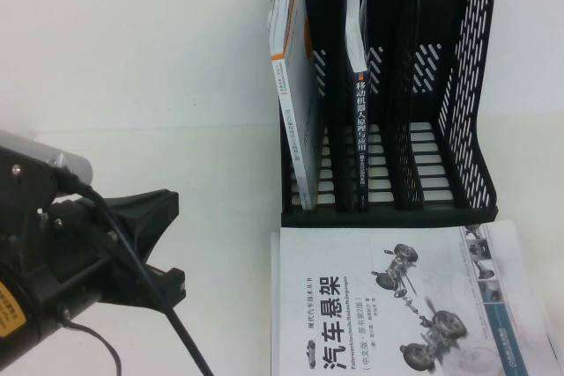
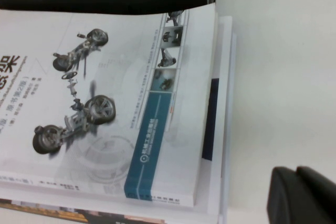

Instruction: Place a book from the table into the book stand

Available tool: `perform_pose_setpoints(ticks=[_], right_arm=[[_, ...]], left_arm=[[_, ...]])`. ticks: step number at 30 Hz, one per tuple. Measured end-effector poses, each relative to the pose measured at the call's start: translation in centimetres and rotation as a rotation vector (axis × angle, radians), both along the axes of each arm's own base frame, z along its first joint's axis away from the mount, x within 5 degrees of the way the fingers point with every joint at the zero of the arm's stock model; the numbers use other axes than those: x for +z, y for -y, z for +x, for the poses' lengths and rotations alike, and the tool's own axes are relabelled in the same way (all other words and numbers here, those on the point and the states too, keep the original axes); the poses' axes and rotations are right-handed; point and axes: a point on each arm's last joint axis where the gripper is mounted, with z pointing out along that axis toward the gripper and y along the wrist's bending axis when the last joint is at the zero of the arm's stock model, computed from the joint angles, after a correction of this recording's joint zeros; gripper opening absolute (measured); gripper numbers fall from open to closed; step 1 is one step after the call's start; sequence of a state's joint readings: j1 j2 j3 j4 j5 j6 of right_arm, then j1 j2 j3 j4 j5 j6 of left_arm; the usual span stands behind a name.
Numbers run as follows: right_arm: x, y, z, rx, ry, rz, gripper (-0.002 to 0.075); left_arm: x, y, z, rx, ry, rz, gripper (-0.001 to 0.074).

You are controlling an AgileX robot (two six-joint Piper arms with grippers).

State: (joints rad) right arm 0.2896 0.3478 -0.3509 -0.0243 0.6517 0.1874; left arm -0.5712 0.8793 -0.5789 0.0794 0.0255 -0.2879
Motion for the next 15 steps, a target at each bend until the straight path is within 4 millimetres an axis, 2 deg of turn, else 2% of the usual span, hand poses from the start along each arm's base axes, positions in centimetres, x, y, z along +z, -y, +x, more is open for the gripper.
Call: perform_pose_setpoints(ticks=[10,15], right_arm=[[0.0,0.0,0.0,0.000,0.000,0.000,-0.0003],[0.0,0.0,0.0,0.000,-0.002,-0.001,-0.0003]], left_arm=[[0.1,0.0,-0.1,0.001,0.000,-0.004,-0.0001],[1.2,-1.8,-1.5,0.049,0.020,-0.025,-0.0001]])
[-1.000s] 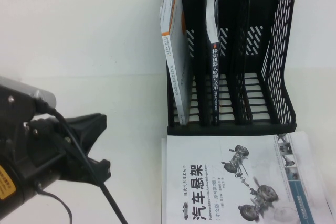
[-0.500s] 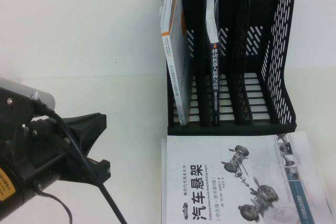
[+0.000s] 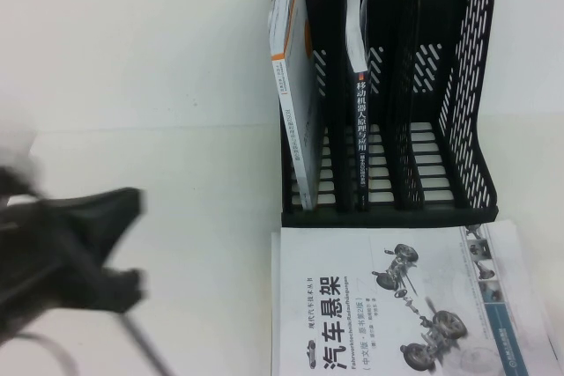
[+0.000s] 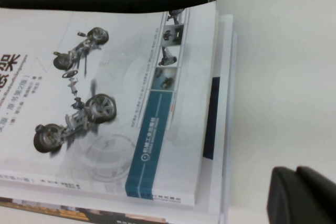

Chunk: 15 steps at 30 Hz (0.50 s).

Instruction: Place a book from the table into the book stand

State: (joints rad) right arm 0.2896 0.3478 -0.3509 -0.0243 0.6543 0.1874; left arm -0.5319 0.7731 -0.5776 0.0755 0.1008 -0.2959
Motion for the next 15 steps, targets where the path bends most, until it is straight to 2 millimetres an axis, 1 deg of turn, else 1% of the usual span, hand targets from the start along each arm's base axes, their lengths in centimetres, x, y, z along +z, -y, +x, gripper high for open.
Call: perform_pose_setpoints(ticks=[4,9,15], right_arm=[[0.0,0.0,0.0,0.000,-0.002,0.000,-0.0003],[0.0,0.0,0.0,0.000,-0.002,0.000,-0.0003],[0.0,0.0,0.0,0.000,-0.004,-0.001,-0.0003]], left_arm=[[0.7,-2.5,-1.7,0.088,0.014,0.044,-0.0001],[0.6,-5.5,-4.3,0.230,-0.031,0.109,-0.0001],[0.4,-7.3,-6.8,0.332,-0.030,0.161,-0.0001]])
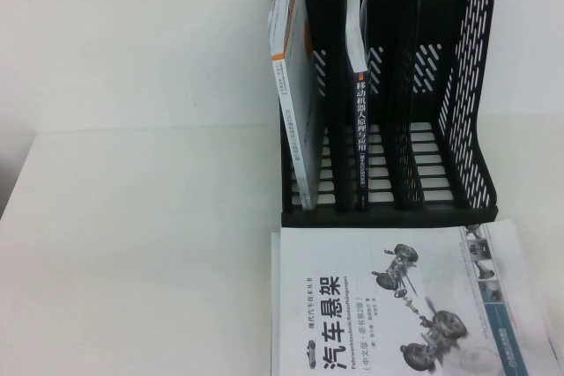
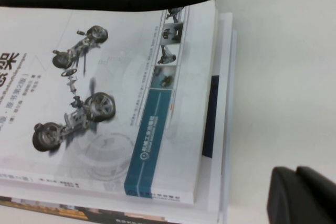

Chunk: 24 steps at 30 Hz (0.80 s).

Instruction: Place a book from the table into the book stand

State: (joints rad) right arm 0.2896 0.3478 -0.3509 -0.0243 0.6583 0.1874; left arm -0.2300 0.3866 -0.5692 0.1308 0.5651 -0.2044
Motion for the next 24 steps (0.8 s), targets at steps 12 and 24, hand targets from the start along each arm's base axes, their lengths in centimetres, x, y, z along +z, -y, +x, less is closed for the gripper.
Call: perform_pose_setpoints(ticks=[12,24], right_arm=[[0.0,0.0,0.0,0.000,0.000,0.000,-0.0003],[0.0,0.0,0.0,0.000,0.000,0.002,-0.0003]], left_arm=[[-7.1,-0.3,-0.9,0.042,0.202,-0.082,-0.0002],[-13.6,-0.4,-1.9,0.048,0.184,-0.110,-0.0002]])
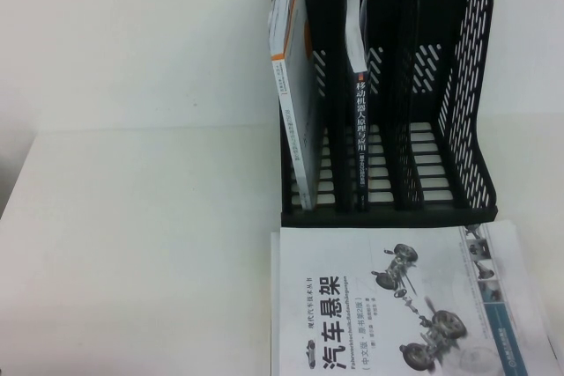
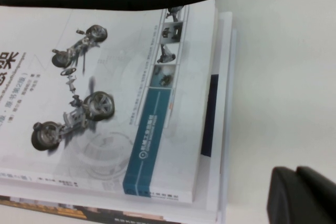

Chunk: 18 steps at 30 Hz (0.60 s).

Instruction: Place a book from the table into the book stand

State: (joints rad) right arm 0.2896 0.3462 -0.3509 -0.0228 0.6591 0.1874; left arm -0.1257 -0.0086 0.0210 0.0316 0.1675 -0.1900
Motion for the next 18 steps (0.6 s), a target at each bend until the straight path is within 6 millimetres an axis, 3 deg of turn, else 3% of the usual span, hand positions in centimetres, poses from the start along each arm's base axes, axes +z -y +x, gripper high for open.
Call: perform_pose_setpoints(ticks=[6,18], right_arm=[[0.0,0.0,0.0,0.000,-0.002,0.000,-0.0003],[0.0,0.0,0.0,0.000,-0.004,-0.001,-0.0003]], left_arm=[[-1.2,0.0,-0.2,0.003,-0.136,-0.006,-0.0002],[-1.3,-0.2,-0.3,0.046,-0.159,-0.009,-0.0002]])
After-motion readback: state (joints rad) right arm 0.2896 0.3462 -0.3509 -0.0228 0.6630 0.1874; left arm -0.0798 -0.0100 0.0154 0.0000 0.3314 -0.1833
